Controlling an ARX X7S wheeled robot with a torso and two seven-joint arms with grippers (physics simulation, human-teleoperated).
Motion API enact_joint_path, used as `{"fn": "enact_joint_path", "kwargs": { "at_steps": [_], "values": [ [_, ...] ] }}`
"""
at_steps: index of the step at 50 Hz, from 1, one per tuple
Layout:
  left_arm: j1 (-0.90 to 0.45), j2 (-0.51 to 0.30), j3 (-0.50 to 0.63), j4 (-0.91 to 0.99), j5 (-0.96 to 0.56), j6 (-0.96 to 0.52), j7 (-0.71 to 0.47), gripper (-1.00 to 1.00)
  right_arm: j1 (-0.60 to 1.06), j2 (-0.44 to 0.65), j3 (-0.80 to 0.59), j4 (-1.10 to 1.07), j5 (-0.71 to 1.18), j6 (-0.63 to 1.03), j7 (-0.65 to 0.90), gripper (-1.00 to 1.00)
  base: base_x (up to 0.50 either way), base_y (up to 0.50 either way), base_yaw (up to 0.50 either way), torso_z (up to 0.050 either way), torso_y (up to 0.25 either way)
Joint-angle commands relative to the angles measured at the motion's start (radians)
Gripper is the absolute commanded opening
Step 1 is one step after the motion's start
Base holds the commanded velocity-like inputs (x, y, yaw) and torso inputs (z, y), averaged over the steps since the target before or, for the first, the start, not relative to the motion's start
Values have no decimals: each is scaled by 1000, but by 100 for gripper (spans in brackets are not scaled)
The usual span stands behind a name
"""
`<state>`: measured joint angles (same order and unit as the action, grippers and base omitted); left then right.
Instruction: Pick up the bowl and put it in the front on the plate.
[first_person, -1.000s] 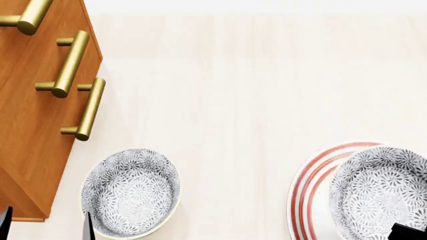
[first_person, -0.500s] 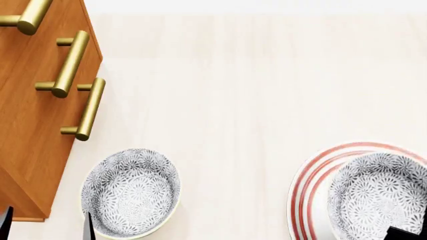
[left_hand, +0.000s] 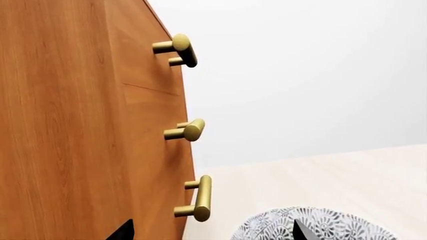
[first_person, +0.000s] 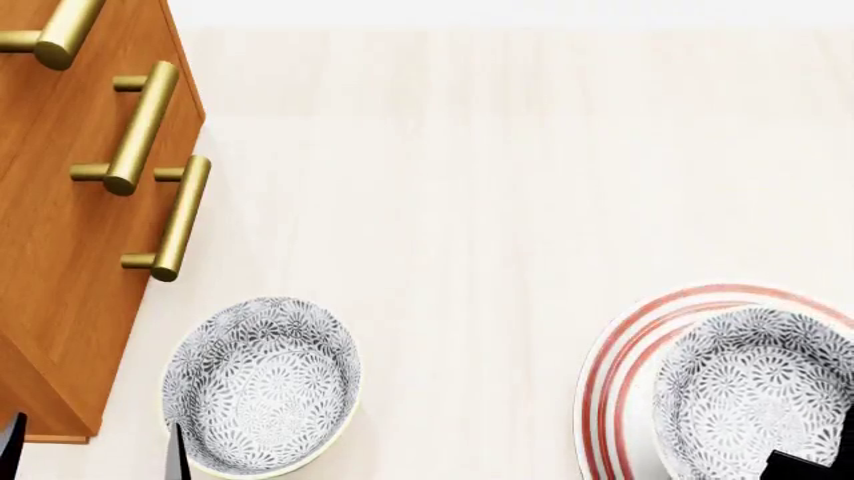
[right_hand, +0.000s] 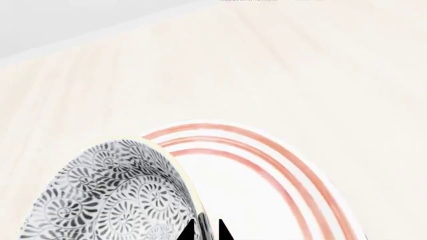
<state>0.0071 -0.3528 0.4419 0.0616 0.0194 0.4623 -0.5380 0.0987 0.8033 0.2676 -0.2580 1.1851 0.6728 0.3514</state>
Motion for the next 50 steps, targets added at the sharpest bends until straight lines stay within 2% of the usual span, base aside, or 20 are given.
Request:
{"fn": "enact_joint_path", "kwargs": {
  "at_steps": [1,3,4,24,33,37,39,44,50],
  "values": [
    [-1,12,-9,-6,16,10,13,100,15,-10,6,-6,-41,-2,-26,-100,0,0,0,15,10],
    [-1,11,-9,-6,18,11,12,100,18,-7,3,-4,-47,-4,-30,-100,0,0,0,0,0],
    [-1,11,-8,-6,17,10,12,100,20,-4,5,-6,-48,-5,-32,100,0,0,0,0,0],
    [-1,6,-3,-5,17,12,8,100,35,26,38,-25,-21,10,-4,100,0,0,0,0,0],
    [-1,4,-4,-1,17,14,4,100,31,26,134,-30,-10,-18,73,100,0,0,0,0,0],
    [3,2,-7,14,16,15,0,100,-6,-26,183,-68,-116,-112,132,100,0,0,0,0,0],
    [7,-1,-11,27,17,13,-5,100,-29,-62,185,-87,-208,-194,117,100,0,0,0,0,0],
    [15,-13,-29,76,9,0,-16,100,-98,-169,218,-137,-269,-327,80,100,0,0,0,0,0],
    [42,-63,-78,200,-7,-43,-27,100,-155,-301,210,-195,-392,-508,28,100,0,0,0,0,0]
  ]
}}
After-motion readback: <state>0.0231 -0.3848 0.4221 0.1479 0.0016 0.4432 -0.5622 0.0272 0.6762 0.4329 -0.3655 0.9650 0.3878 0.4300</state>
